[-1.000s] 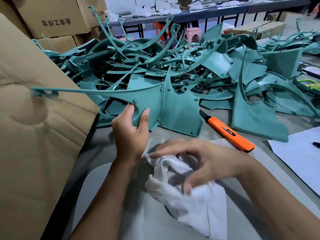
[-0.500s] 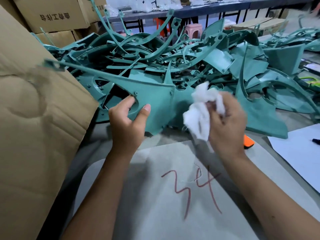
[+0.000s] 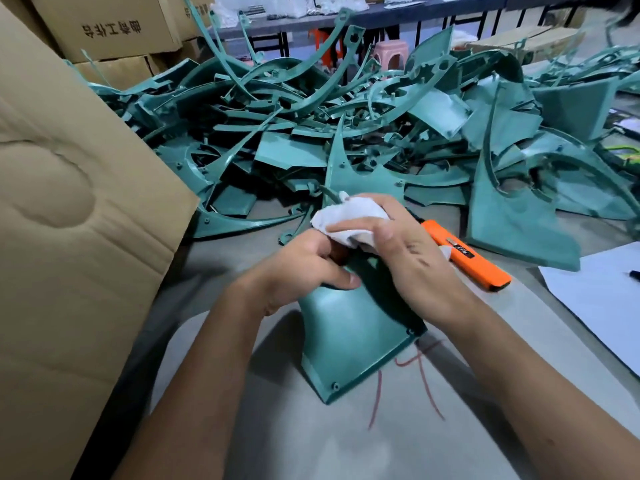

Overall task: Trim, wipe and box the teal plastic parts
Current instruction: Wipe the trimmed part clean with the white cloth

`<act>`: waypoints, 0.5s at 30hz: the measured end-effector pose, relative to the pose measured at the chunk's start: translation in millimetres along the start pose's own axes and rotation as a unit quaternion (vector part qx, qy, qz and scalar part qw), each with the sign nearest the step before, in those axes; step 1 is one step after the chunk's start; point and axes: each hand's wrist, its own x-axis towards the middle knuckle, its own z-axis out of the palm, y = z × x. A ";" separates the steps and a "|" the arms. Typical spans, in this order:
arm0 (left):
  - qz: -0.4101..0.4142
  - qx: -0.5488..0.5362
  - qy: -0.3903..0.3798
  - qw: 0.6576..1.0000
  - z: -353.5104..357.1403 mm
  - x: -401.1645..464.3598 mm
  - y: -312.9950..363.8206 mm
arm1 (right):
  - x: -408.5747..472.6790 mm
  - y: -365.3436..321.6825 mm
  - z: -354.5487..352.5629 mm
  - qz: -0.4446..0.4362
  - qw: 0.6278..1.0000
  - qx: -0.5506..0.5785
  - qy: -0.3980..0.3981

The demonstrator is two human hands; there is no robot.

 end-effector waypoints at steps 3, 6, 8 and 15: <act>0.011 0.035 -0.008 0.999 0.3 -1.1 4.4 | 0.7 0.2 -0.3 0.049 0.994 0.060 0.082; 0.023 0.049 -0.009 0.999 1.5 -1.7 8.6 | 4.0 7.5 -6.7 0.083 0.988 0.041 0.127; 0.031 0.053 0.000 0.998 0.3 -1.5 7.9 | 4.2 10.2 -10.2 0.126 0.983 0.085 0.106; 0.013 -0.062 0.126 0.990 -9.1 3.7 -0.7 | 5.3 16.2 -6.8 0.137 0.981 -0.003 0.137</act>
